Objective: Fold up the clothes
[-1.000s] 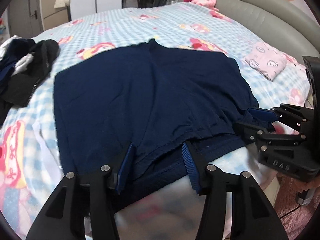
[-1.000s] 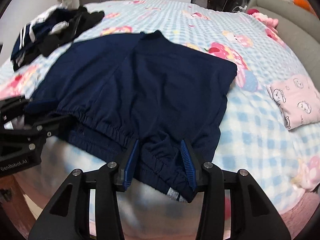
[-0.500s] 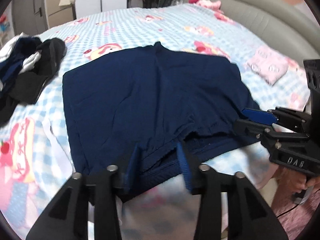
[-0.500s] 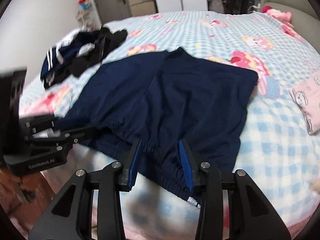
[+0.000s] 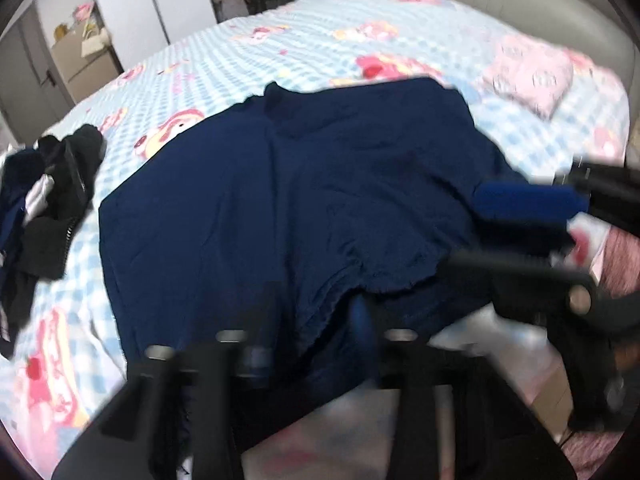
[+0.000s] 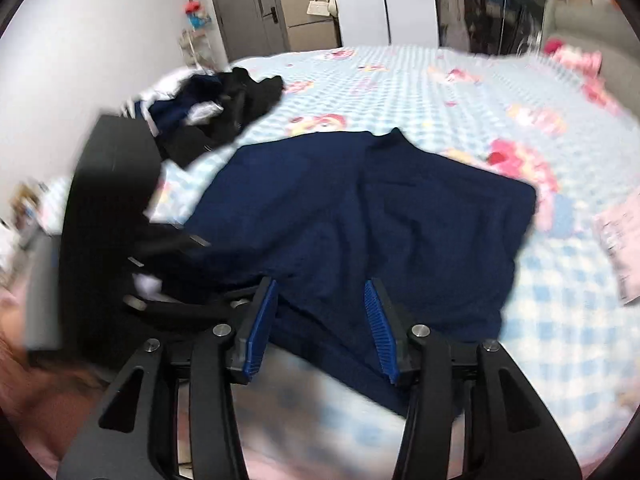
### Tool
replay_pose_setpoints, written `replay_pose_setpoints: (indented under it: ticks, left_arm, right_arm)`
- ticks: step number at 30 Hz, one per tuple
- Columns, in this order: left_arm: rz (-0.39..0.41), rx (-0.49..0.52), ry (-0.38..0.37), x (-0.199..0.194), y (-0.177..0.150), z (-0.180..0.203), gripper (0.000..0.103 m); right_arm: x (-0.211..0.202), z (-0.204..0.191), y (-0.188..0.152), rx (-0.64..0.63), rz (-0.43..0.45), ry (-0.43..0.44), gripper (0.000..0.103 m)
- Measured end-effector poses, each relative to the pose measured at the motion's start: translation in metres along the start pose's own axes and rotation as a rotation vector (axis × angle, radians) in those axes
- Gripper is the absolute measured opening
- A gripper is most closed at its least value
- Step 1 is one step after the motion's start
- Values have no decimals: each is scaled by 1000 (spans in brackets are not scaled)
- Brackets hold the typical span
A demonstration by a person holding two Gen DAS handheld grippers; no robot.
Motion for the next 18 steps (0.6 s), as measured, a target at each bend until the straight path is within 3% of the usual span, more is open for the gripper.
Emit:
replay_pose_setpoints:
  ticks: [5, 8, 10, 13, 18]
  left_arm:
    - [62, -44, -57, -19, -3, 4, 7]
    - [70, -37, -52, -24, -7, 9, 7]
    - [72, -43, -53, -25, -10, 10, 7]
    - [83, -84, -75, -28, -15, 4, 7]
    - [124, -191, -118, -42, -22, -18, 30]
  right_arm:
    - [38, 8, -19, -12, -163, -44, 47]
    - [36, 3, -17, -37, -140, -50, 45]
    - [33, -2, -15, -56, -123, -52, 11]
    - [23, -3, -15, -69, -104, -38, 7]
    - [19, 3, -26, -49, -150, -20, 6]
Point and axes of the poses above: each gripper's, at about its wrist camera, not at the fingertips, and x roughly the way its jaws point, z to its right, y to its top, the point moved 4 cm from there along x, roughly the way its jaws point, and after that the axes turned 14 degrees about -y, right-handed, at the moved point
